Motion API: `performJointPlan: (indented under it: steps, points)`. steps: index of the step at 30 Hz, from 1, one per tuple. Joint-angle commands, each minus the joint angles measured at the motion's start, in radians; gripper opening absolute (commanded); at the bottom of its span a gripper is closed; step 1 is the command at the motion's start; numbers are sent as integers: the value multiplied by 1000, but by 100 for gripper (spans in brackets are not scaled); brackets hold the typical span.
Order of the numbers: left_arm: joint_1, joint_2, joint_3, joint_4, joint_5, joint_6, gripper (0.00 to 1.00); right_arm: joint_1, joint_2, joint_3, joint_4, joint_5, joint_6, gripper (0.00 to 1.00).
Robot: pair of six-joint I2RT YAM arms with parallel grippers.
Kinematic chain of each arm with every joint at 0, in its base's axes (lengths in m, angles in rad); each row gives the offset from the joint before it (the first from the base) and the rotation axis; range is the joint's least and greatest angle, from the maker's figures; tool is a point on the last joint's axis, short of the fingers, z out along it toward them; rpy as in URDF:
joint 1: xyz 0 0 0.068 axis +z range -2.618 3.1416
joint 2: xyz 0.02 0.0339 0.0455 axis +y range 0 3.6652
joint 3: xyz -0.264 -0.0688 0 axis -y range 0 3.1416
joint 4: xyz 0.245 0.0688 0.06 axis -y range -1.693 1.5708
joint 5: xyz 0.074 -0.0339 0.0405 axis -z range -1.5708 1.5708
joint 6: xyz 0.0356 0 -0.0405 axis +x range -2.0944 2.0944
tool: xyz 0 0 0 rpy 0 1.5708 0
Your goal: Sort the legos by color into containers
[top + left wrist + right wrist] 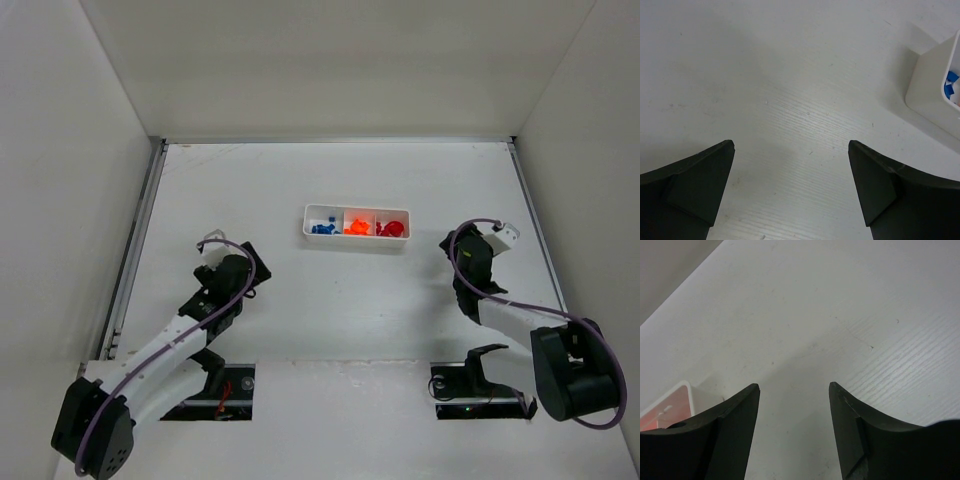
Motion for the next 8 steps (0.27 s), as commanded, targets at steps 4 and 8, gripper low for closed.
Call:
performJointPlan:
  steps: [4, 8]
  points:
    - [-9, -17, 14, -29, -31, -36, 100, -1, 18, 34, 49, -16, 6, 64]
    - [-4, -11, 38, -79, -66, -51, 100, -5, 30, 48, 30, -25, 6, 64]
